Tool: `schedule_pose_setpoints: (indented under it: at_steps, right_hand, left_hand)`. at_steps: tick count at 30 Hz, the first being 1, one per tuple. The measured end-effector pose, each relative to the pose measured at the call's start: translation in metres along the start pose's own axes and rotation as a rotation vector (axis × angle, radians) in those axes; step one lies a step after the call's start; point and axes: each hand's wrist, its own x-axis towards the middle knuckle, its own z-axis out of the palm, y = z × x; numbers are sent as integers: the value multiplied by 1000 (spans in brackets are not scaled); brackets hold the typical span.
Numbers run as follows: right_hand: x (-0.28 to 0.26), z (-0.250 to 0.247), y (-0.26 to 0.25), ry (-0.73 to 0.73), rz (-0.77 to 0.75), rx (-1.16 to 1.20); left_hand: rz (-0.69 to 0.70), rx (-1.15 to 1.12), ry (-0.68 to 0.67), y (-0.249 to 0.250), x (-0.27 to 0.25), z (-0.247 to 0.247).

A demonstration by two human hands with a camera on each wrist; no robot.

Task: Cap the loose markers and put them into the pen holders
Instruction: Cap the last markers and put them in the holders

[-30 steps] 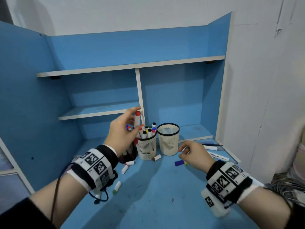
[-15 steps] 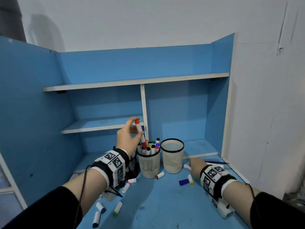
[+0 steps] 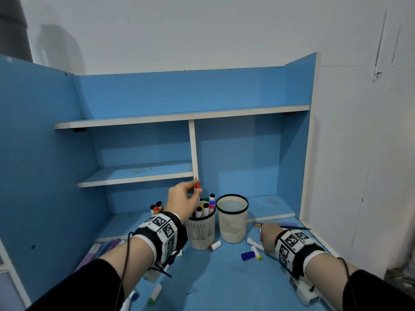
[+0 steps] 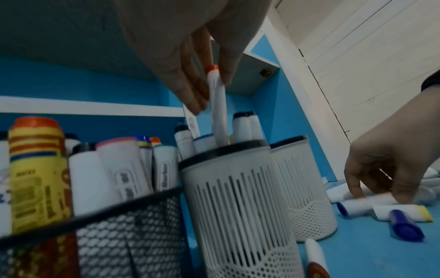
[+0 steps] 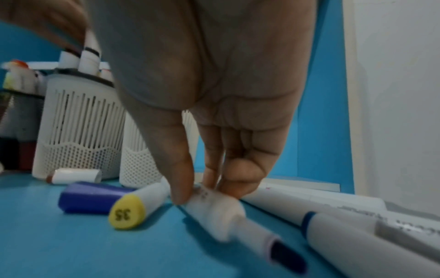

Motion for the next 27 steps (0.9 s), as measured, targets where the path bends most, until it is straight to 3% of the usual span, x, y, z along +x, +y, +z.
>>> schedule_pose_setpoints:
  at_steps: [3,9,14,18,21,23,27]
  right_hand:
    - [0,1,6,18,-4,72]
    - [-21,-6,20,80,-111,233]
    - [-42,-14,30,160,-148,451]
    - [-57,-19,37,223,-183,573]
    - [-68,-27,42,316,-213,710]
    - [-76,-32,44,360,-221,832]
    - [-95,-38,46,392,-231,1053]
  left_hand:
    - [-74,128,-78,-6,-5,8]
    - [-132,425,-90,-7,-9,13]
    - [-141,527,-172,-9,-10,14]
    - [-53,506,-110,-8,-15,14]
    - [163,388,-49,-2,-25,22]
    - [299,276,-121,3,-34,32]
    - [336,332,-506,9,-51,63]
